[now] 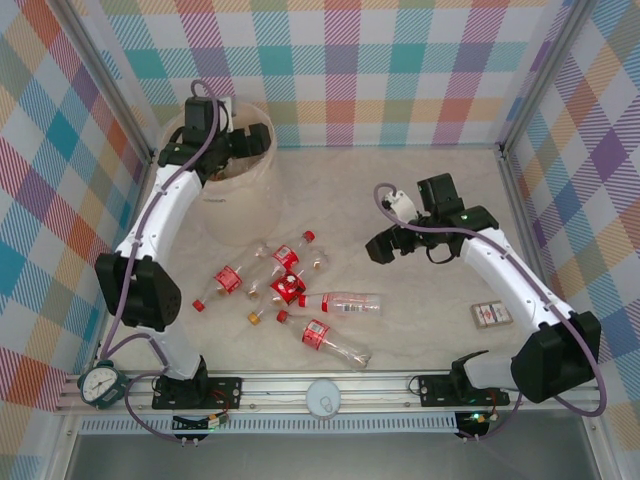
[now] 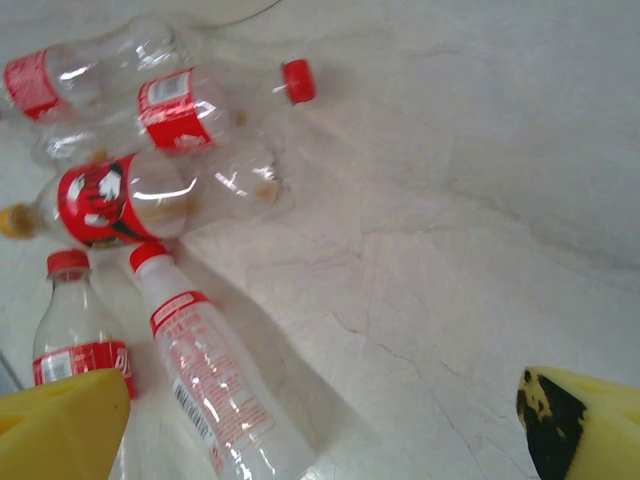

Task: Put the plastic bottles in the bin

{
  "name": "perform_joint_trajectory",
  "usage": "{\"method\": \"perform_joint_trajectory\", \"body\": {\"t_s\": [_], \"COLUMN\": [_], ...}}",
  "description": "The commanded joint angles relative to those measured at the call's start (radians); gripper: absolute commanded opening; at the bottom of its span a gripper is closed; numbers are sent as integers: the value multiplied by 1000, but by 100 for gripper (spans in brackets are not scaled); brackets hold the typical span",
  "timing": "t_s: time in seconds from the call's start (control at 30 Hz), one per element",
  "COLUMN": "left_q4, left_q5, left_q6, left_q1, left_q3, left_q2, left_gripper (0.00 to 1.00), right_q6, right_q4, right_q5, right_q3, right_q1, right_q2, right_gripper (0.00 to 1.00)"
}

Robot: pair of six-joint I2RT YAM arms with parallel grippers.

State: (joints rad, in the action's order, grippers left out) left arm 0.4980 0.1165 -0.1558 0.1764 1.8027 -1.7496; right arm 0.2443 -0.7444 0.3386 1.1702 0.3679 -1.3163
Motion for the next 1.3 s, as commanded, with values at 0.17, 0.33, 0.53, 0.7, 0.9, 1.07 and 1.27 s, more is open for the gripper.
{"method": "perform_joint_trajectory", "body": {"t_s": [0.17, 0.33, 0.53, 0.7, 0.9, 1.07, 1.27], "left_q4": [111, 209, 275, 295, 256, 151, 151], "left_q5": [21, -24, -24, 23, 19, 44, 35], "left_q6": [-32, -23, -72, -119, -179, -280, -305], "left_q1": [10, 10, 9, 9, 9, 10, 10], "left_q3": [112, 111, -20, -145, -270, -401, -425], "left_q2": [93, 168, 322, 432, 549, 616, 620], "left_gripper": [96, 96, 96, 96, 96, 93, 90], "right_q6": [427, 497, 487, 478, 480, 476, 482], "right_q4": [-158, -232, -222, -199, -132, -76, 17], "right_q5": [109, 46, -57, -113, -127, -172, -206], "right_q3": [7, 18, -8, -53, -98, -115, -129], "right_q1": [50, 126, 229, 277, 319, 333, 333], "right_q2": [-35, -107, -174, -230, -282, -369, -420], "right_gripper": [99, 99, 99, 96, 93, 88, 85]}}
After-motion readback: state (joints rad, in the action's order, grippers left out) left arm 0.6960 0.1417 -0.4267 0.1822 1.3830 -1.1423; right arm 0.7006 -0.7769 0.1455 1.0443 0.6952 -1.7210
